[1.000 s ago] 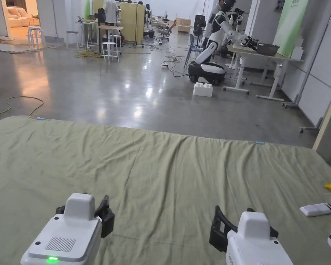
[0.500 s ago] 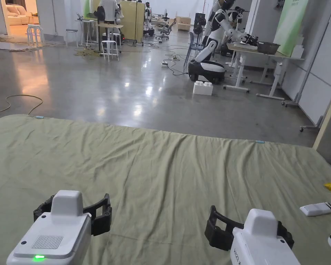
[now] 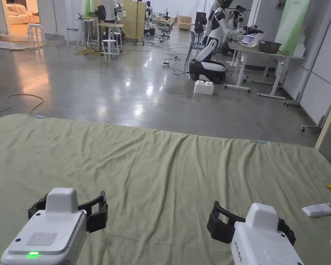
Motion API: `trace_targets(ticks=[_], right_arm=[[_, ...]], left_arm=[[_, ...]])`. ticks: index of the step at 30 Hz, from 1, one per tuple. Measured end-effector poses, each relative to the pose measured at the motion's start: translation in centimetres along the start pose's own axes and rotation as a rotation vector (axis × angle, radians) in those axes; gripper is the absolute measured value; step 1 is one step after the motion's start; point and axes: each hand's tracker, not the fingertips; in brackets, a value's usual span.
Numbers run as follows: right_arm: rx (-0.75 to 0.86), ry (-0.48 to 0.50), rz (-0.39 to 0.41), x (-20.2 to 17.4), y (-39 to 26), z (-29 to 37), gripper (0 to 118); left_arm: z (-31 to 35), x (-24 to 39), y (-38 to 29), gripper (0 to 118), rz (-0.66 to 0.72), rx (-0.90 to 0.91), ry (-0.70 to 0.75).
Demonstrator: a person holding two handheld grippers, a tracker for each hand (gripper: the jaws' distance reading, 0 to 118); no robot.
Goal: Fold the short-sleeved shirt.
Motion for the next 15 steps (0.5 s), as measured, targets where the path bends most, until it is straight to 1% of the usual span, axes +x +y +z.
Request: trace_targets(ticks=[3, 5, 7, 11, 15], right_arm=[[-0.011, 0.008, 0.008, -0.3, 0.4, 0.0, 118], [-0.041, 0.008, -0.044, -0.5, 0.7, 0.0, 118], [-0.064, 0.022, -0.056, -0.5, 1.2, -0.1, 118], [-0.088, 0.052, -0.107, -0.7, 1.9, -0.1, 118], [-0.120, 0.042, -0.140, -1.0, 2.3, -0.1, 118]], left_arm=[[0.0, -0.2, 0.1, 105, 0.022, 0.009, 0.002], [0.0, -0.3, 0.1, 108, 0.040, 0.010, -0.006], [0.1, -0.4, 0.2, 108, 0.051, 0.014, -0.026], [0.1, -0.4, 0.2, 108, 0.051, 0.015, -0.023], [0.2, -0.5, 0.5, 109, 0.064, 0.018, -0.021]])
